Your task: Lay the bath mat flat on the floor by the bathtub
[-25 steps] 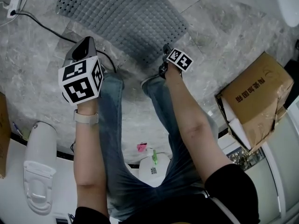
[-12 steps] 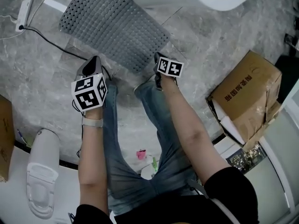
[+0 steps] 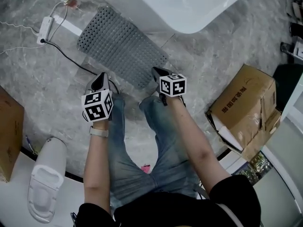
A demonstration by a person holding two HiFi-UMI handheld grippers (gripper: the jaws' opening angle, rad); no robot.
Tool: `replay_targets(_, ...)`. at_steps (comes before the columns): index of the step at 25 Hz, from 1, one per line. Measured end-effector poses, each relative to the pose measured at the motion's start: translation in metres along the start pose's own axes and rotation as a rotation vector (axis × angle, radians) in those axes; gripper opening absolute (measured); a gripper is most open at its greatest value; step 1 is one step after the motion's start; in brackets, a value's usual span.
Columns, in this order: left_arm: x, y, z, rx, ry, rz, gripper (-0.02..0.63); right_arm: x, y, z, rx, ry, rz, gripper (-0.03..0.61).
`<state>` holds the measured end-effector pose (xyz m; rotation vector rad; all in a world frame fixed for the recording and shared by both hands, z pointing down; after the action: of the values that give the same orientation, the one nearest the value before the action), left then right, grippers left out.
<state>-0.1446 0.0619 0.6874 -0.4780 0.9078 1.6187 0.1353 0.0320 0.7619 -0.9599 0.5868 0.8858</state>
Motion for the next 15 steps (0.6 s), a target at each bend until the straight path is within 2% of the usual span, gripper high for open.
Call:
replay_targets(7,0.063,-0.024,-0.049,-0.057,-0.044,0.055,0.018,0.082,0.08,-0.076,0.104,-0.107,-0.069,0.025)
replay_targets(15,0.134,-0.055,-0.134,-0.099,-0.123,0.141,0.018,0.181,0.16,-0.172,0.214,-0.265,-0.097,0.025)
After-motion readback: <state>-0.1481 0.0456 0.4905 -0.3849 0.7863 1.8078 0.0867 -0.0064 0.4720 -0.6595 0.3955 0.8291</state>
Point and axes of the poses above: the fingertips, and each gripper's own axes: x backward along the fingers, y to its left, z out of its underside, the point moved 8 cm from there along x, backward along the fingers, and after that the axes turned 10 degrees about -y, right-handed, at the moved point
